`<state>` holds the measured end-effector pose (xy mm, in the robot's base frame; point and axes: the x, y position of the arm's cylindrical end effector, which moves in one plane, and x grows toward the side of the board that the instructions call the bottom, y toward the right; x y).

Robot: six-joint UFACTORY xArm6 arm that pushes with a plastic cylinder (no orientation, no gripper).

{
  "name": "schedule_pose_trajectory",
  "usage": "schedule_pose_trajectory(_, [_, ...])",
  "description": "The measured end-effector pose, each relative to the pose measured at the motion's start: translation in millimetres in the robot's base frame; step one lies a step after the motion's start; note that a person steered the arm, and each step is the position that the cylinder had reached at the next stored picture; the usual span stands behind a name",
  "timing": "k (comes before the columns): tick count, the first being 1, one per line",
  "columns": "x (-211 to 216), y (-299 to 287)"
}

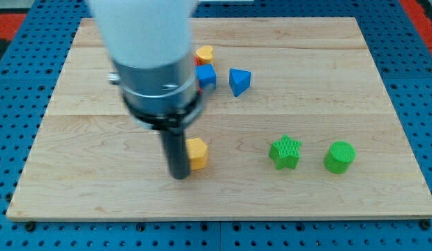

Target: Push the red star between the yellow hexagon and green star

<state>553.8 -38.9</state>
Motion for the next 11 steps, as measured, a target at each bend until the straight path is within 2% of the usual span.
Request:
schedule_pose_trajectory(1, [0,28])
schedule_pose_trajectory(2, [-5,-22])
schedule_pose_trajectory(3, [-13,-30])
schedule_pose_trajectory(5, [-13,-9])
schedule_pose_trajectory(6, [11,12])
schedule_pose_trajectory(7, [27,3])
schedule_pose_trajectory(8, [-8,-117])
schedule_pose_trajectory(9, [-71,-151])
schedule_pose_trajectory(10, [-100,-100])
schedule_pose_trajectory(11, [-130,-90])
